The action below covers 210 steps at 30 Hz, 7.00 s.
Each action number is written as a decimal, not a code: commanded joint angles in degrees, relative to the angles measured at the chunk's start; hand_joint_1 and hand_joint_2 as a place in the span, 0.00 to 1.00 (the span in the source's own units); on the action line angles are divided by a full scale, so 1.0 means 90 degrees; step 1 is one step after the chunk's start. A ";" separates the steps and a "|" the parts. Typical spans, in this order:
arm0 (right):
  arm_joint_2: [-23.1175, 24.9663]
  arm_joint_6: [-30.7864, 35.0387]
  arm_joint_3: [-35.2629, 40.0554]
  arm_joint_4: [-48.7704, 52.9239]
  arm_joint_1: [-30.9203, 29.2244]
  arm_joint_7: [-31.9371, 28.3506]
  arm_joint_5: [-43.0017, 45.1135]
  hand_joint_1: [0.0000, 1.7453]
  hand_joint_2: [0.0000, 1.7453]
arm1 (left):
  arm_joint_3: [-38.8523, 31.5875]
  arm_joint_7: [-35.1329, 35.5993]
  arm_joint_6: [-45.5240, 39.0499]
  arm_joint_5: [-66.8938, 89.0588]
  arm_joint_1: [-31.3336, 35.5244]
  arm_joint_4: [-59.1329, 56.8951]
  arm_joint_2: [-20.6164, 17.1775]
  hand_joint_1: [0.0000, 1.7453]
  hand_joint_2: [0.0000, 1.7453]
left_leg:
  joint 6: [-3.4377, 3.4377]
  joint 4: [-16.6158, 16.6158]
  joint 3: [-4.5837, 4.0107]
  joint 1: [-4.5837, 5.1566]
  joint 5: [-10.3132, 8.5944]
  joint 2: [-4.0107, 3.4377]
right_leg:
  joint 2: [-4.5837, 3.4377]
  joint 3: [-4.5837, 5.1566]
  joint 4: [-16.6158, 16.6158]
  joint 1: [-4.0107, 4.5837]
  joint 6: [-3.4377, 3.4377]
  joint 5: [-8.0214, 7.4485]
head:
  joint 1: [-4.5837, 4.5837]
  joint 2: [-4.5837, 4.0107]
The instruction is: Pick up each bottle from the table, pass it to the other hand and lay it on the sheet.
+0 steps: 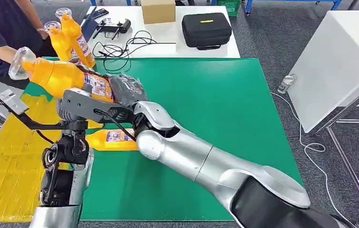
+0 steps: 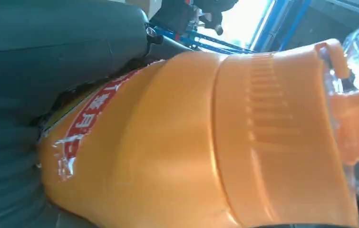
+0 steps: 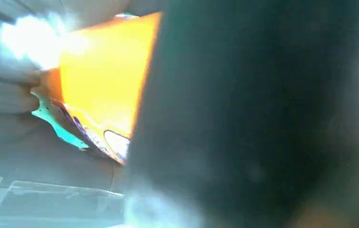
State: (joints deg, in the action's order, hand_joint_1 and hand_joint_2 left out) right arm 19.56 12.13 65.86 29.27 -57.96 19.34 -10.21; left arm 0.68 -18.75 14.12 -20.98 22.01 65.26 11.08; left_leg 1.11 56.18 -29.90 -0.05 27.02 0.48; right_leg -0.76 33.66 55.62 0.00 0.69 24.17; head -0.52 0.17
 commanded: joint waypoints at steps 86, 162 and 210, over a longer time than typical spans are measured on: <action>0.0049 -0.0298 -0.0858 -0.0340 0.0325 -0.1668 -0.1005 0.00 0.00 | -0.0463 0.2184 -0.5938 1.0901 0.1696 -0.5781 -0.1696 0.00 0.00 | -0.0016 0.0002 -0.0004 -0.0011 -0.0006 0.0005 | 0.0011 0.0001 0.0005 0.0017 -0.0016 -0.0010 | -0.0002 0.0000; -0.0702 -0.2756 -0.0280 -0.1807 0.0824 -0.1291 -0.3790 0.00 1.00 | -0.2915 -0.1923 -0.4105 0.3889 0.2482 -0.5121 -0.1776 0.00 0.00 | -0.0016 0.0011 0.0000 -0.0009 -0.0006 0.0014 | 0.0022 -0.0006 0.0010 0.0016 -0.0014 -0.0006 | -0.0002 0.0000; -0.0515 -0.2278 -0.0605 -0.1491 0.0483 -0.2014 -0.4383 0.00 1.00 | -0.2140 -0.1999 -0.3775 0.3117 0.2502 -0.5013 -0.1767 0.00 0.00 | -0.0036 0.0003 0.0008 -0.0016 -0.0022 0.0018 | 0.0023 -0.0014 0.0008 0.0026 -0.0035 -0.0021 | -0.0002 0.0000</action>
State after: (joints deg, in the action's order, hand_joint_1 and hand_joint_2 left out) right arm 11.87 -8.63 58.82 27.84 -51.63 1.77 -49.70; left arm -20.85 -37.07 -20.31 7.02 39.07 24.37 -6.67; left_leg 0.81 56.18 -29.82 -0.16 26.80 0.52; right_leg -0.74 33.59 55.68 0.17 0.33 23.93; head -0.55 0.17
